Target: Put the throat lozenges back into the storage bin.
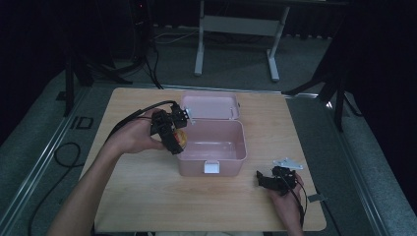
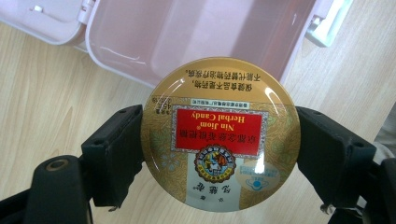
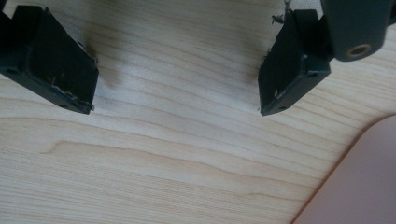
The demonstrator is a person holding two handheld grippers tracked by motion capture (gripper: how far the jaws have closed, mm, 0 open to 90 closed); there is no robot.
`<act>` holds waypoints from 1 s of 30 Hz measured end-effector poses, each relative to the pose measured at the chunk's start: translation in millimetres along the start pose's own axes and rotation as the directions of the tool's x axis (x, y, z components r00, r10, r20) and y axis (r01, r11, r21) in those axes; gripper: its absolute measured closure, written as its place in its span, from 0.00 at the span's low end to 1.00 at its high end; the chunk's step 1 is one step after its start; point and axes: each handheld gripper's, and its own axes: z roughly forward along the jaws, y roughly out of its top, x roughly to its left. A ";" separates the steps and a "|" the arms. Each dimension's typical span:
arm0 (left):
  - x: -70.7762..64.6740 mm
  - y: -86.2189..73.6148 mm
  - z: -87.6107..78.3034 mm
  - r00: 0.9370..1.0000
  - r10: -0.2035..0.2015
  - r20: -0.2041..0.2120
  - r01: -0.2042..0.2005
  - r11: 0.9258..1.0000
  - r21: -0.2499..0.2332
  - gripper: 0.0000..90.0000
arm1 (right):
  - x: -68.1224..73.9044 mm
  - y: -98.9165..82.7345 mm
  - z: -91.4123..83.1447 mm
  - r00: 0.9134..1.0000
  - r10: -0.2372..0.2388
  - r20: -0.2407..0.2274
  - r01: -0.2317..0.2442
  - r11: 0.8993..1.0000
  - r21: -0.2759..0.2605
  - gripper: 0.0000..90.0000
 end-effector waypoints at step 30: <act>-2.3 20.5 15.8 1.000 0.024 0.011 -0.024 0.999 0.028 0.23 | 0.2 0.0 0.0 1.000 -0.004 -0.005 0.004 1.000 -0.001 0.13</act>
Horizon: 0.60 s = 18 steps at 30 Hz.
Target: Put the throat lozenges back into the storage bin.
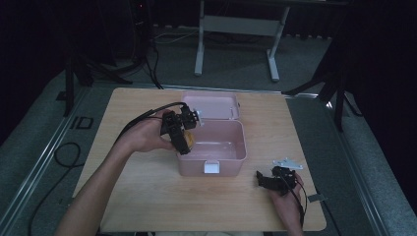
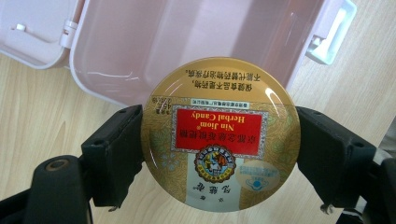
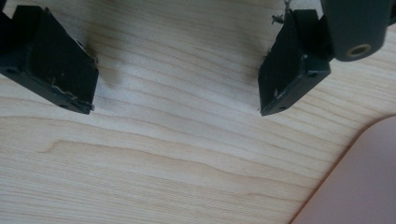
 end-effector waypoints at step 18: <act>-6.3 14.0 11.3 1.000 0.028 0.010 -0.028 0.999 0.025 0.23 | 0.0 0.0 0.0 1.000 -0.001 -0.001 0.001 1.000 0.000 0.13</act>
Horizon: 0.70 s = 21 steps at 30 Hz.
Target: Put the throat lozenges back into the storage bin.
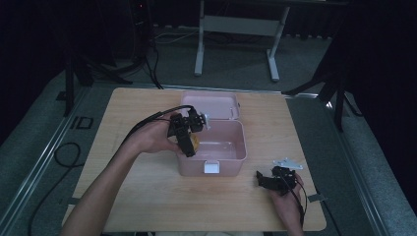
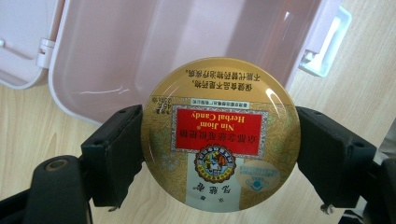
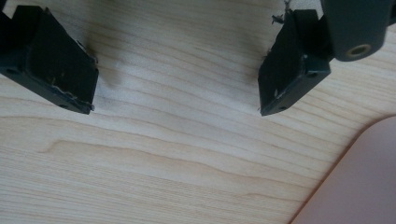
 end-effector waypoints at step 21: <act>0.6 6.0 -0.1 0.999 -0.029 -0.029 0.028 0.999 -0.031 0.17 | 0.0 0.0 0.0 1.000 0.000 0.000 0.000 1.000 0.000 0.13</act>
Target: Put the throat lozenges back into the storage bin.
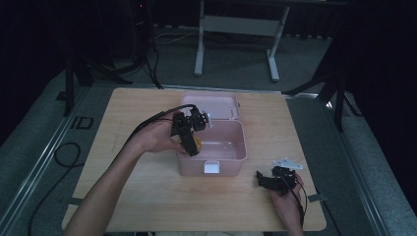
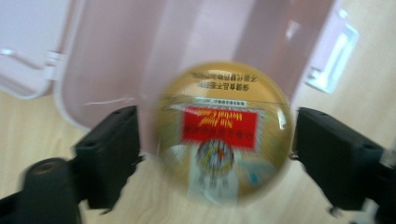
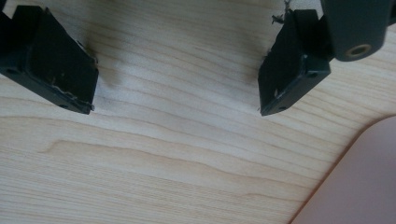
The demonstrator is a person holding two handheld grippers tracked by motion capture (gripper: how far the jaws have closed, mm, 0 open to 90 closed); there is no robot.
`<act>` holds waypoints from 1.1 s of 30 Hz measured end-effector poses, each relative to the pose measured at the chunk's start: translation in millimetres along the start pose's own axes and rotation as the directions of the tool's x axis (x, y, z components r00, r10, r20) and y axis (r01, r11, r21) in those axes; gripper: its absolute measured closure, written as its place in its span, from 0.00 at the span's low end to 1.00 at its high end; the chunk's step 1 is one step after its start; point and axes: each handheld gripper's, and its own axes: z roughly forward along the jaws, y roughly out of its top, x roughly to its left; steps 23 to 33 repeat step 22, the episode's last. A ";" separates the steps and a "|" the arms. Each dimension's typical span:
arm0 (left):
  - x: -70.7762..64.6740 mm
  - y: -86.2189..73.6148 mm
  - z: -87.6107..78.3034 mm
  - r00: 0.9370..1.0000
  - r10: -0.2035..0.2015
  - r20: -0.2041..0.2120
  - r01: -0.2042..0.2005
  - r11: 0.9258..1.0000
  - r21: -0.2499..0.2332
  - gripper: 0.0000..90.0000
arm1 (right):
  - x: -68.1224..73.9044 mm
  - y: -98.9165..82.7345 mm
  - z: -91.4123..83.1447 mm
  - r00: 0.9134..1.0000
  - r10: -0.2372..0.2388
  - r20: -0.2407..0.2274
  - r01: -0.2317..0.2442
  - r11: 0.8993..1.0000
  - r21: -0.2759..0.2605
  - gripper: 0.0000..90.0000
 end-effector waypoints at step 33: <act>8.9 -41.6 -26.6 0.985 -0.117 -0.130 0.108 0.991 -0.073 0.18 | -0.1 0.0 -0.1 1.000 -0.003 -0.002 0.003 1.000 0.000 0.13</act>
